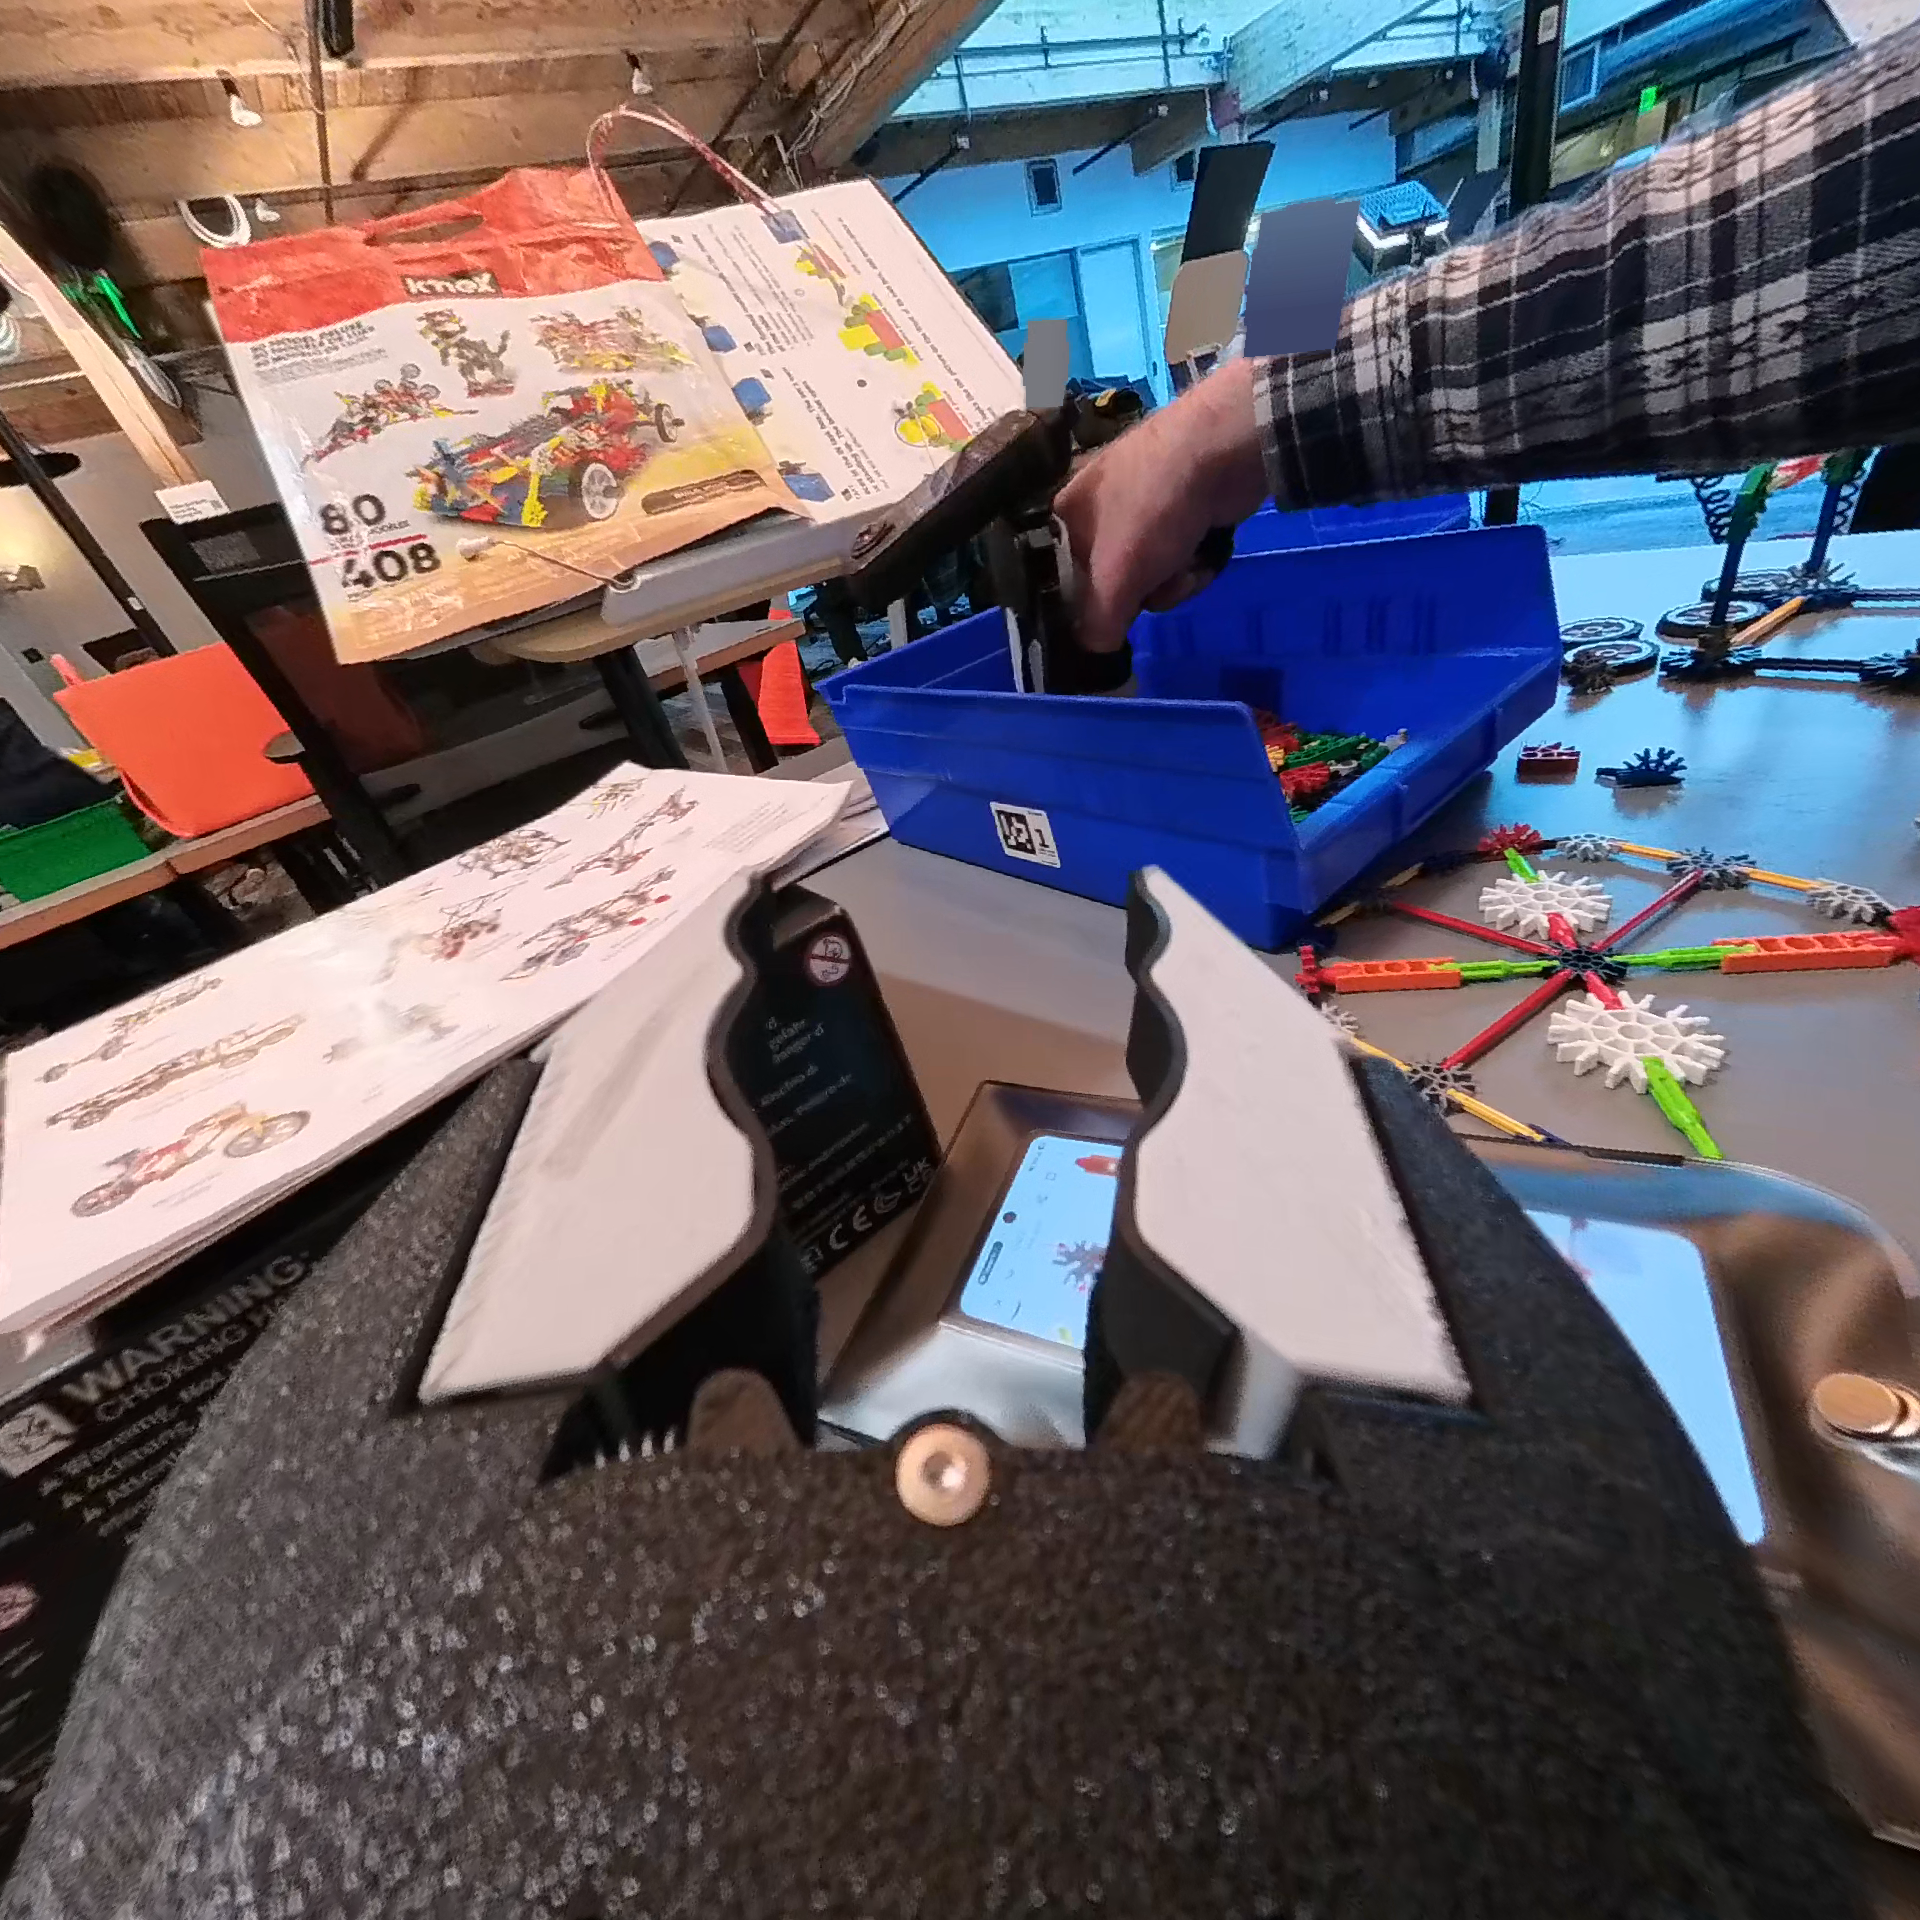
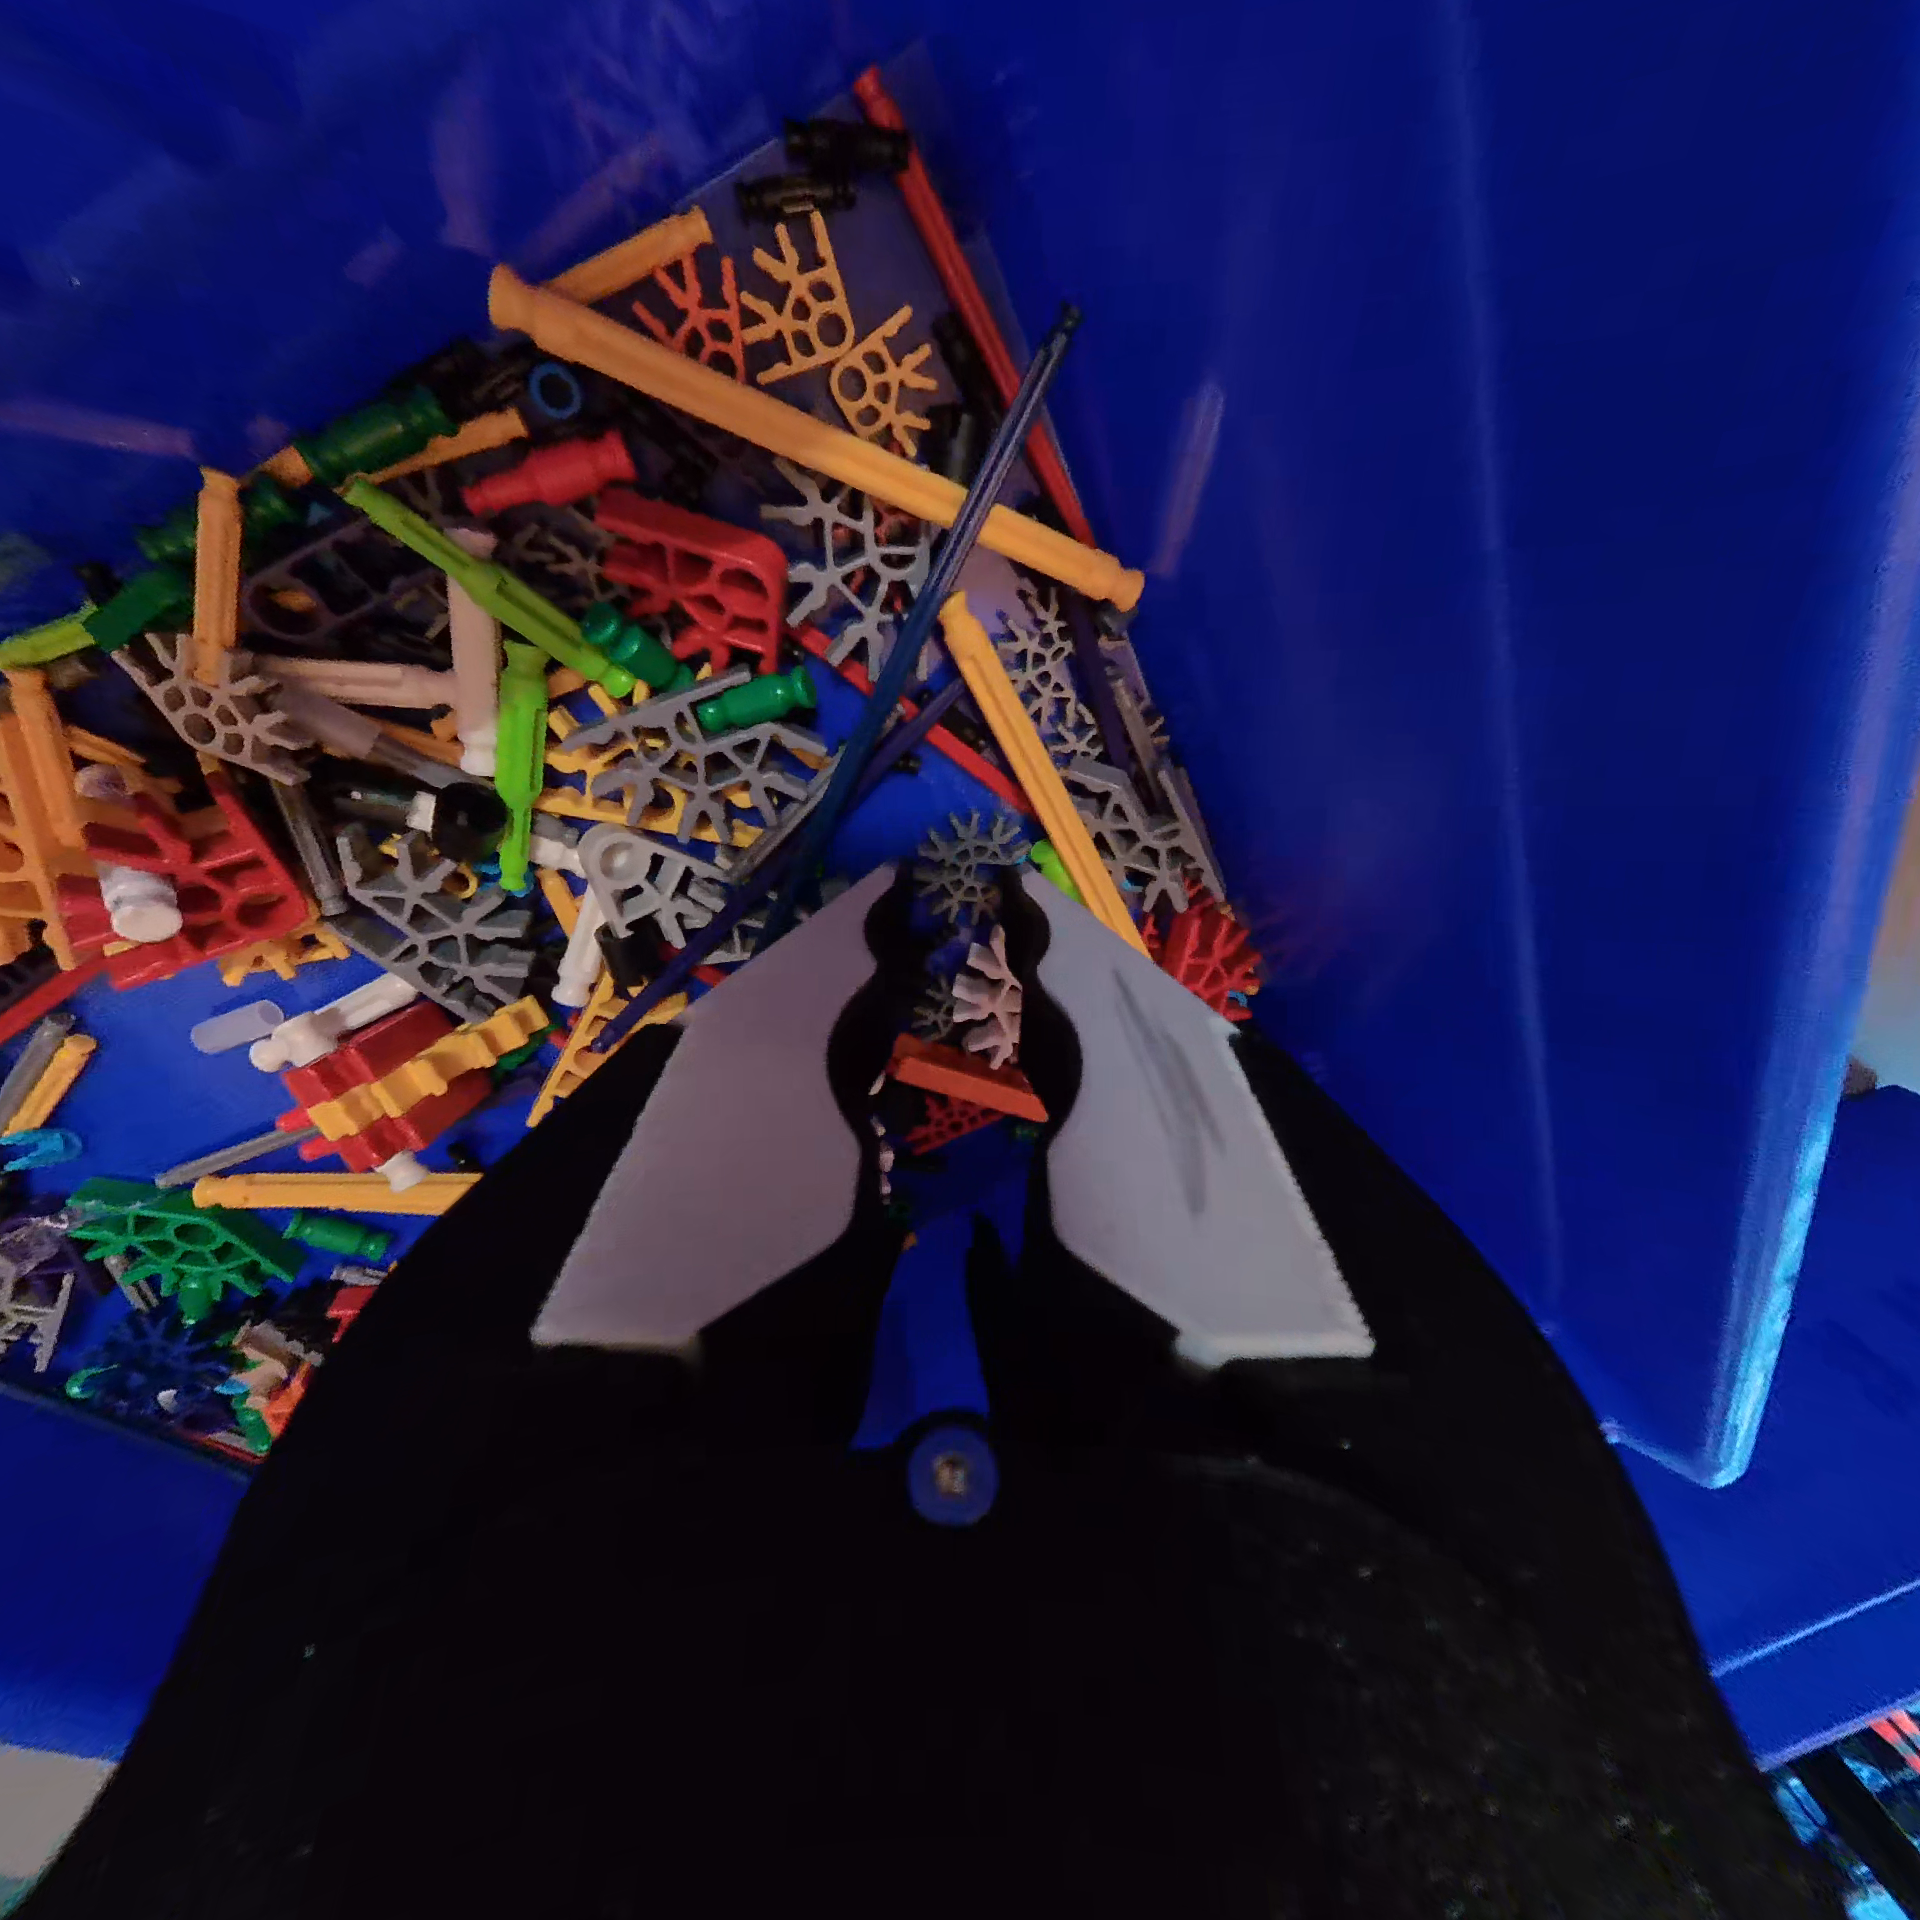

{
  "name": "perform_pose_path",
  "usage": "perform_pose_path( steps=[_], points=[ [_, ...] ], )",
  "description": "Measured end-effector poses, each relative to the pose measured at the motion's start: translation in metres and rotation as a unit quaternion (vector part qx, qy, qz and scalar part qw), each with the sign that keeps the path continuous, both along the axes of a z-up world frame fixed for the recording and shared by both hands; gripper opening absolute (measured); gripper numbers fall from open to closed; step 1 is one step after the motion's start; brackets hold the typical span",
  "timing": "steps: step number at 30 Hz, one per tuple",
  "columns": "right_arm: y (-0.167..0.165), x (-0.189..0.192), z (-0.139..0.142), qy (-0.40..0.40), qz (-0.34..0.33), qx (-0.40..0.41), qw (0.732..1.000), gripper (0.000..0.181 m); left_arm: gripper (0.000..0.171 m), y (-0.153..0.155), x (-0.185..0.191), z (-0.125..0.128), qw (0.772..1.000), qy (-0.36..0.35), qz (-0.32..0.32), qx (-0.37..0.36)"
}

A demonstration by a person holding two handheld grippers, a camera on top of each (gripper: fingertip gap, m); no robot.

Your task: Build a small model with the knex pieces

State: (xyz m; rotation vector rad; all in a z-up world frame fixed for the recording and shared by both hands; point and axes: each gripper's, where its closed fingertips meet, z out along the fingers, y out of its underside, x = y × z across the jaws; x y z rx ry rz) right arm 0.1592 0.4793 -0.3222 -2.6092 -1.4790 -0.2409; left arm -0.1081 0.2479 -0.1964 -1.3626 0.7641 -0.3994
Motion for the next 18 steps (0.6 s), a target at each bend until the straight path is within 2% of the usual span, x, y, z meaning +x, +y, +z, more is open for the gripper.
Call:
perform_pose_path(
  steps=[10,13,18],
  points=[
    [-0.0004,-0.0006,0.0005,0.008,-0.004,0.011,1.000,0.013,0.067,0.0014,-0.0025,0.0029,1.000,-0.015,0.003,-0.002],
    [0.0000,-0.0039,0.0066,0.021,-0.003,0.016,1.000,0.003,0.067,0.0020,-0.0022,0.0026,1.000,-0.015,0.003,-0.003],
    [-0.0047,-0.0012,0.0031,0.021,0.002,0.000,1.000,0.000,0.067,0.0020,-0.0007,0.0016,1.000,-0.013,0.002,-0.004]
  ],
)
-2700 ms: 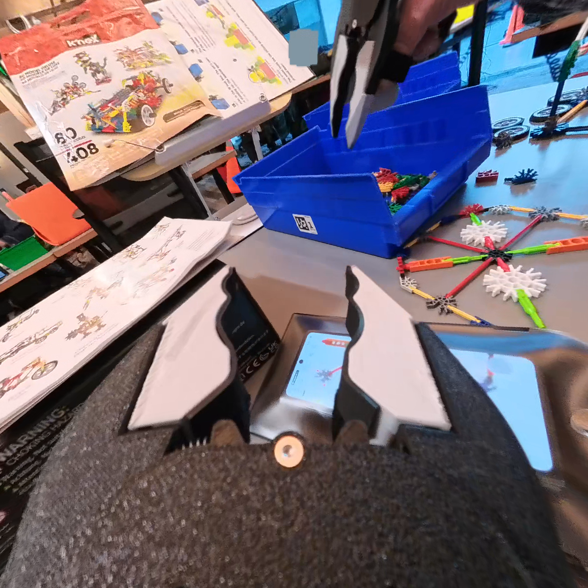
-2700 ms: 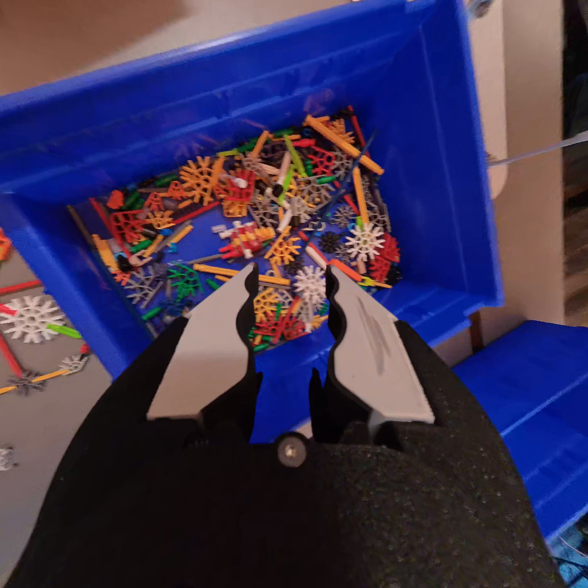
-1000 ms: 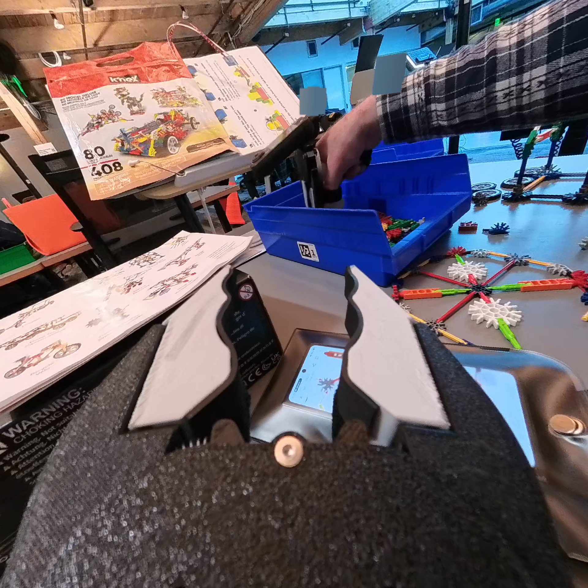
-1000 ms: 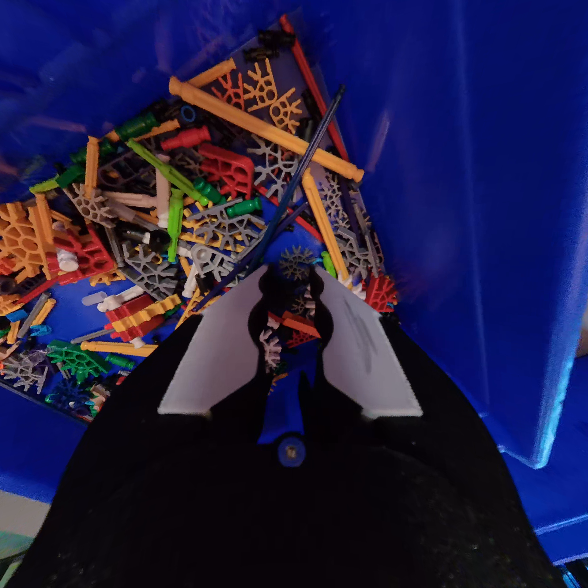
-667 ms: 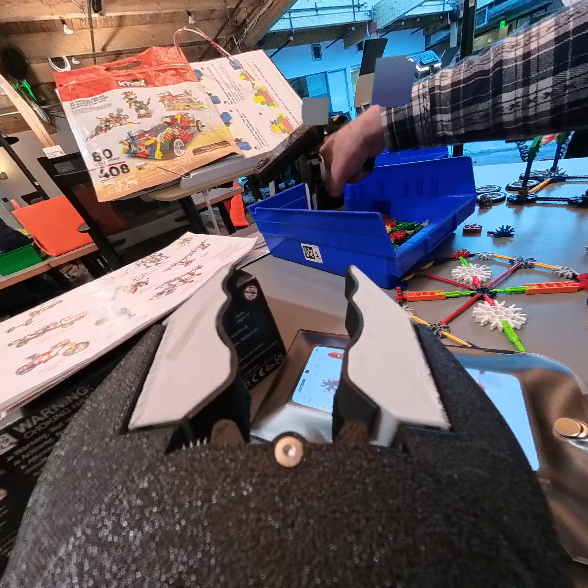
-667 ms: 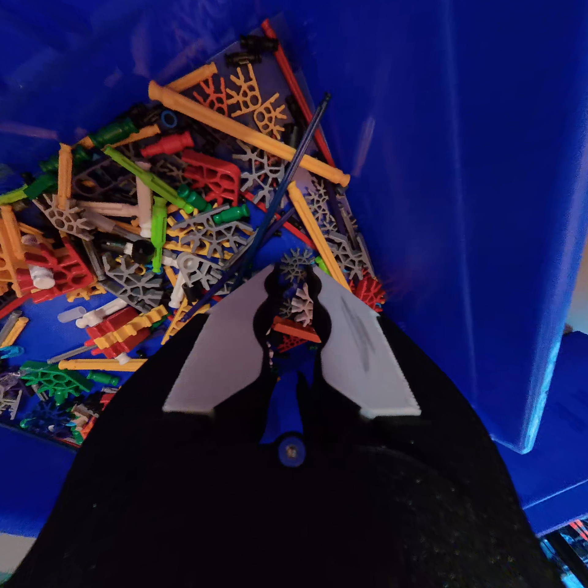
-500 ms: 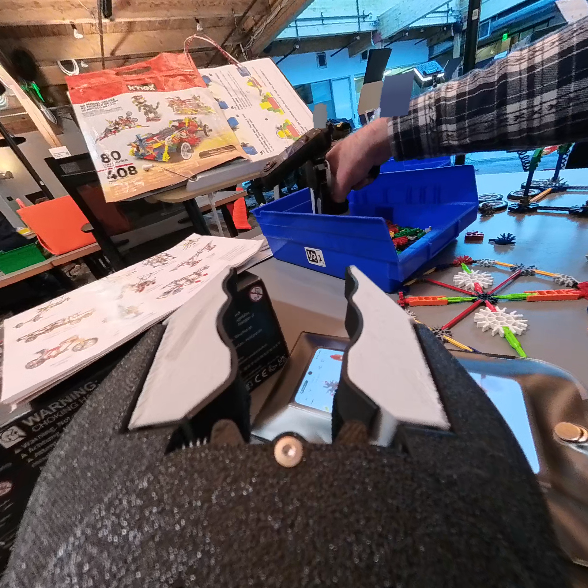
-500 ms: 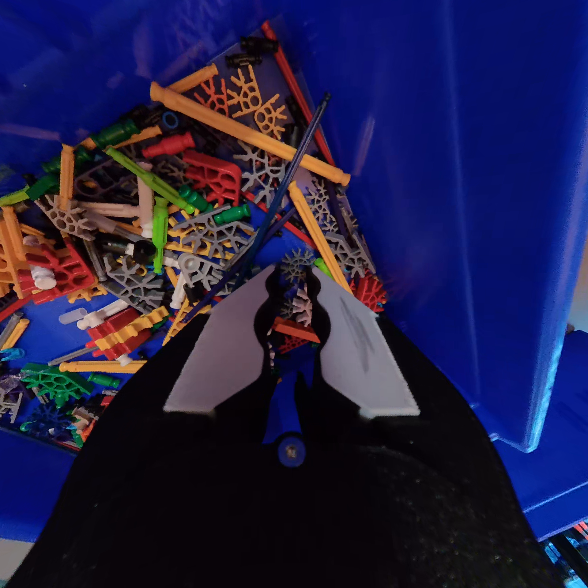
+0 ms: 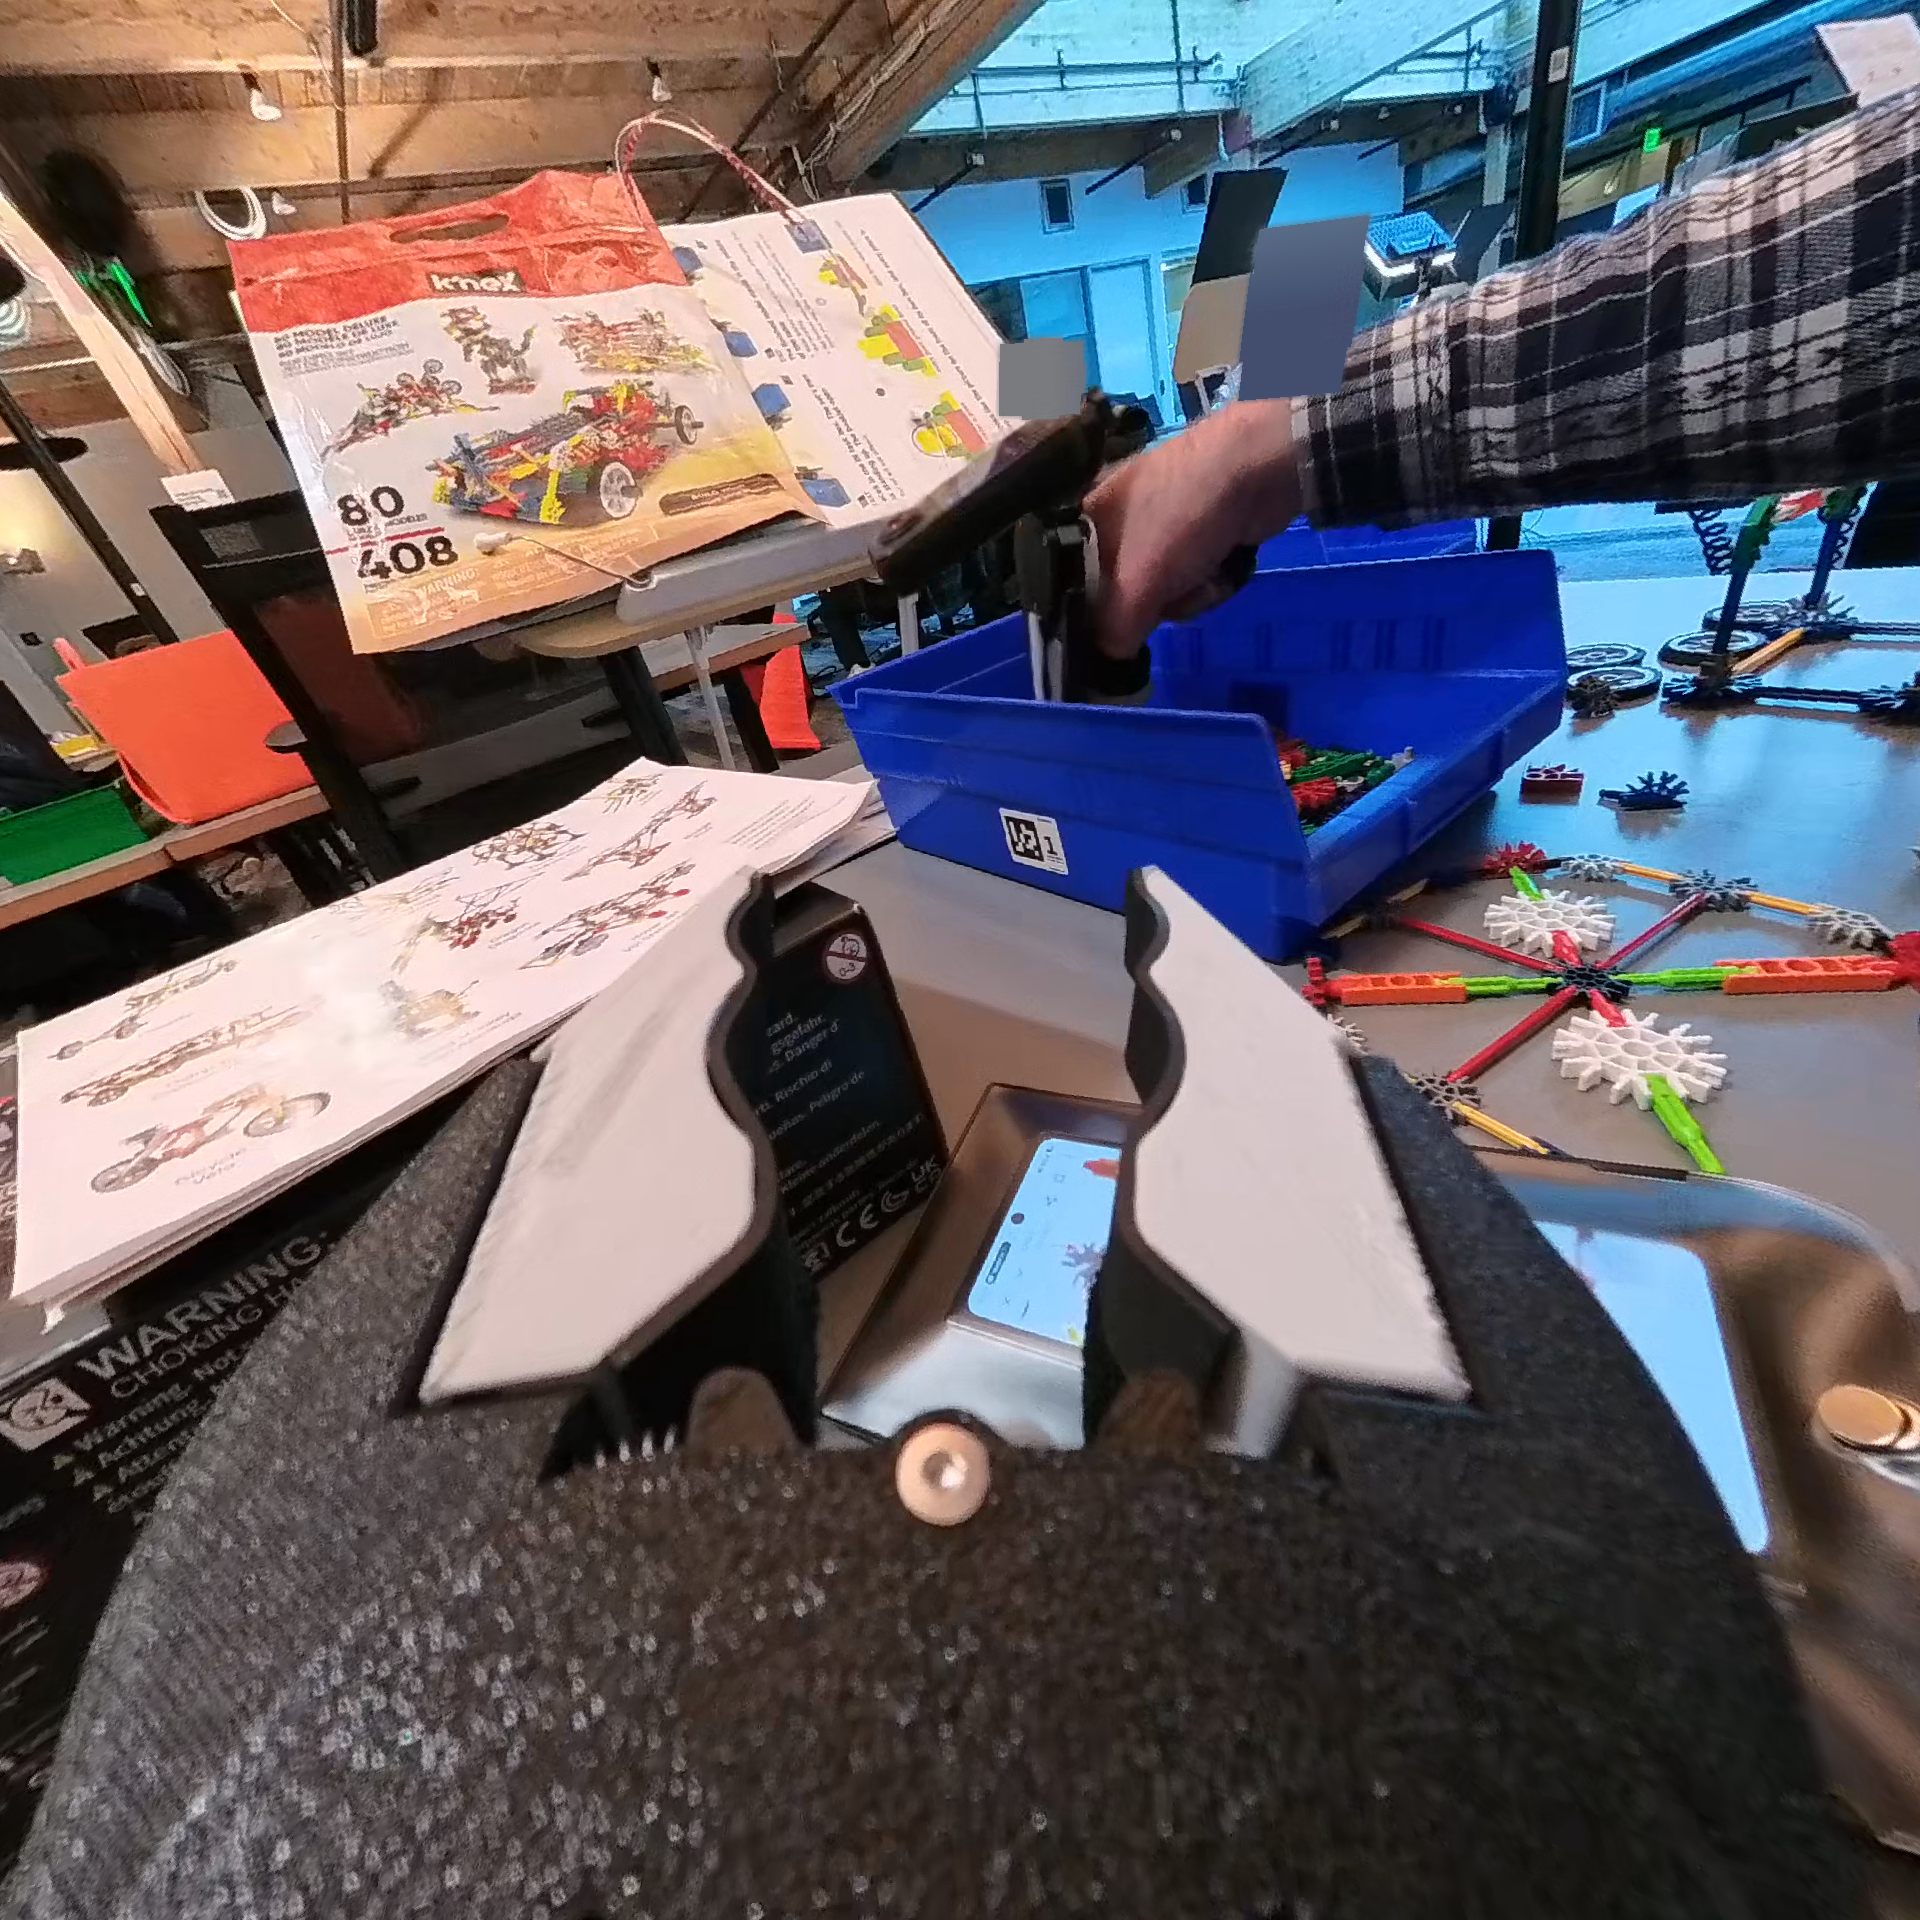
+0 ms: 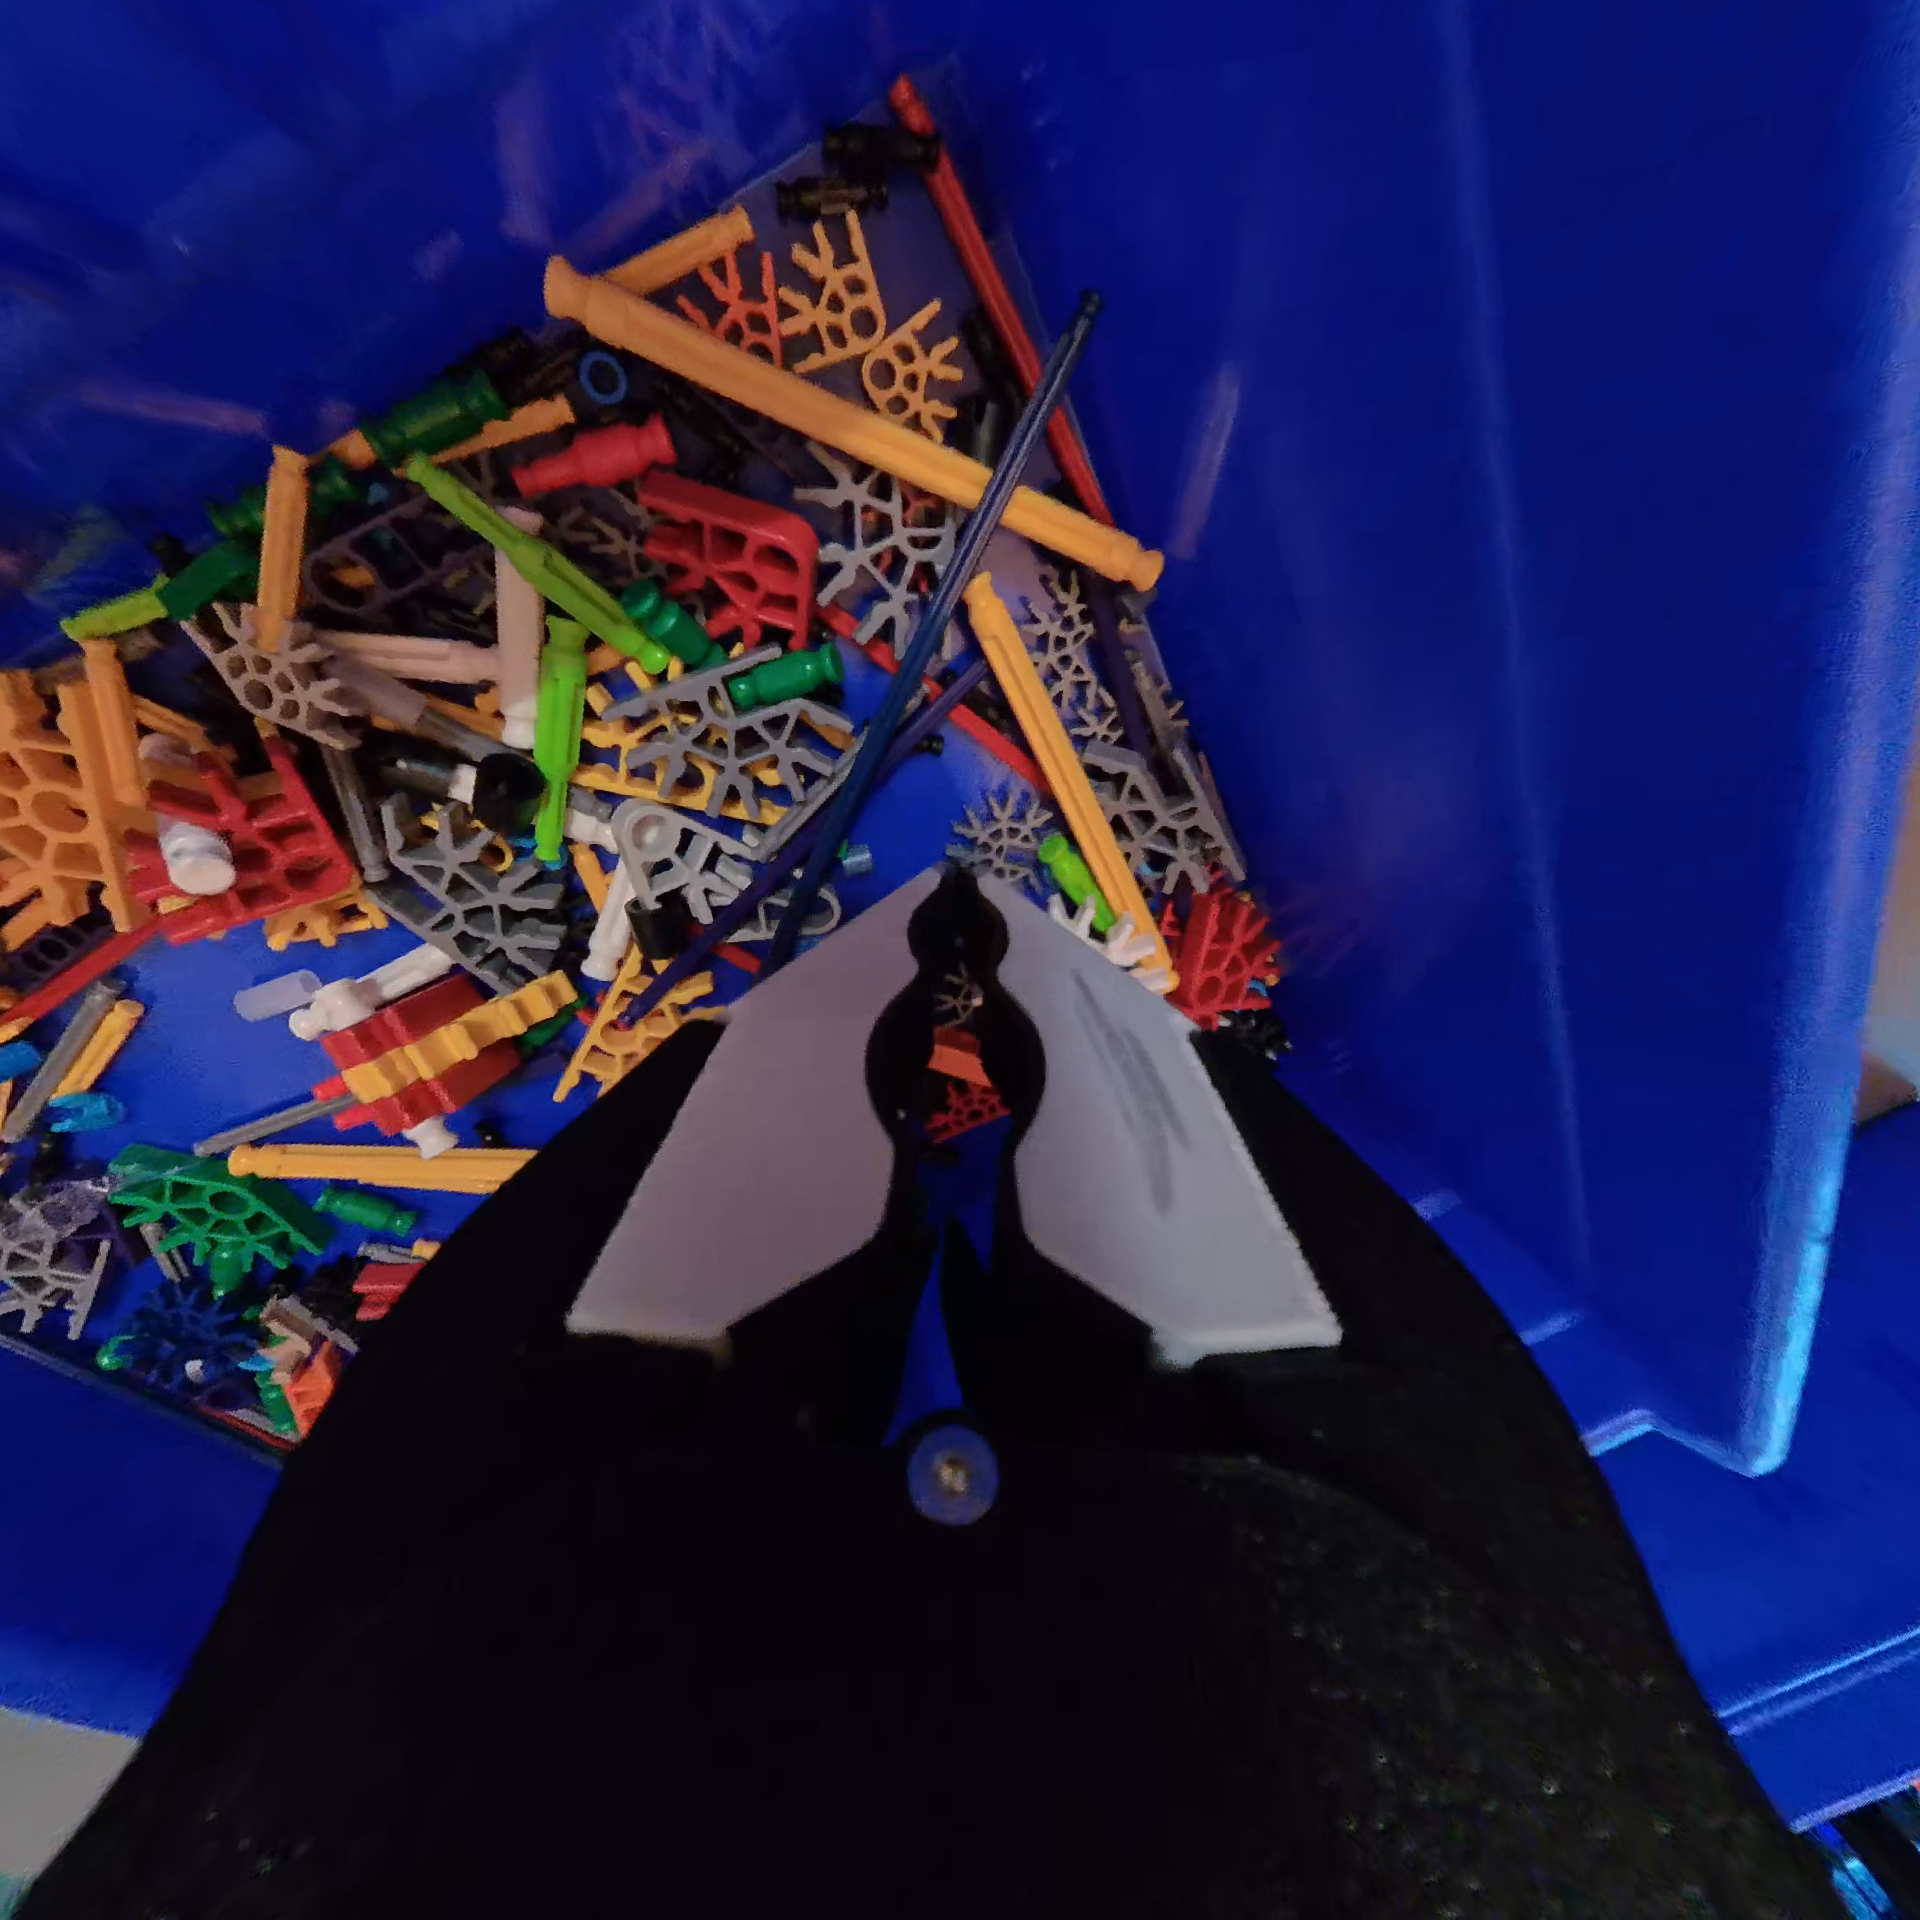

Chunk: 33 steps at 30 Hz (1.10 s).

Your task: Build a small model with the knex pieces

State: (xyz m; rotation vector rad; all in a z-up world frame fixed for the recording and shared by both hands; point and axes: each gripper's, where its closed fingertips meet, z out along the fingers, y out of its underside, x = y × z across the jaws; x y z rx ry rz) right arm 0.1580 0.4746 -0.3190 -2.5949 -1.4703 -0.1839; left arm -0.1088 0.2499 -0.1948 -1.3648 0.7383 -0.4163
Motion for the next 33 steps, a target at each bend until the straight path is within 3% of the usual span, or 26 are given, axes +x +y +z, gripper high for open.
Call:
perform_pose_path(
  steps=[10,16,21,33],
  points=[
    [0.007,0.004,0.026,0.055,-0.038,0.006,0.998,0.005,0.067,0.000,0.002,-0.002,1.000,0.002,-0.003,-0.004],
    [0.000,-0.001,0.013,0.047,-0.032,-0.018,0.998,0.019,0.067,0.000,0.003,-0.003,1.000,0.004,-0.002,-0.005],
    [0.002,-0.003,-0.002,0.022,-0.031,-0.020,0.999,0.019,0.067,0.000,0.003,-0.004,1.000,0.005,-0.003,-0.005],
    [0.015,0.005,-0.003,-0.033,-0.015,0.039,0.999,0.010,0.067,-0.003,0.003,-0.001,1.000,0.001,-0.006,-0.001]
  ],
)
